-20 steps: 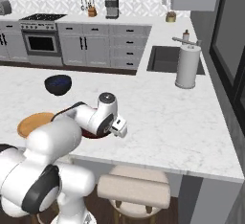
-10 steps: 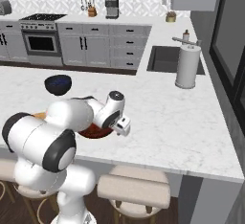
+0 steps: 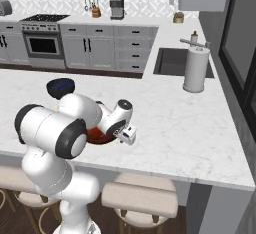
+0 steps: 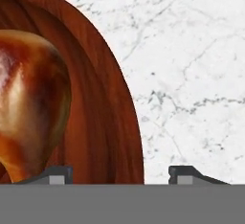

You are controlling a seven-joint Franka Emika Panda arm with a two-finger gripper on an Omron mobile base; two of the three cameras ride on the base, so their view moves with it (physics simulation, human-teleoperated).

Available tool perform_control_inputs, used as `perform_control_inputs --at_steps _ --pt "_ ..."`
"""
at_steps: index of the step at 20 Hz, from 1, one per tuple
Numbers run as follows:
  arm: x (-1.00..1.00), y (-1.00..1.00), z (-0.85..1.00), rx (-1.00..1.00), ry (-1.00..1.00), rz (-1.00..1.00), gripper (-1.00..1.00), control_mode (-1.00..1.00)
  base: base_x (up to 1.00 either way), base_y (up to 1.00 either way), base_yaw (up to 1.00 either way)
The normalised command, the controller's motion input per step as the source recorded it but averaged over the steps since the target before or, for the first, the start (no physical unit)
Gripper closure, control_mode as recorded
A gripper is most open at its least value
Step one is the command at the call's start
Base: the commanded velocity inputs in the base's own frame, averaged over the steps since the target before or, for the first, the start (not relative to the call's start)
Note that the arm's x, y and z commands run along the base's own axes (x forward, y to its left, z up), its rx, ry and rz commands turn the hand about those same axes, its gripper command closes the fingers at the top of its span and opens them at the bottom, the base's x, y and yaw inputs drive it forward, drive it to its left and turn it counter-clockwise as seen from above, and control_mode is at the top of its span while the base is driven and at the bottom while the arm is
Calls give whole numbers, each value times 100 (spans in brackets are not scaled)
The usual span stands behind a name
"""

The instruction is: Pick the chicken drumstick and tomato from their plates and place them in the bowl. Then put the bowl in the fridge.

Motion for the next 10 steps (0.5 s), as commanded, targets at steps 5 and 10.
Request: perform_control_inputs --at_steps 5,10 --pt "0 32 -1 0 0 0 100 -100 0 0 0" --pt "-21 4 10 0 -10 -5 100 -100 0 0 0"
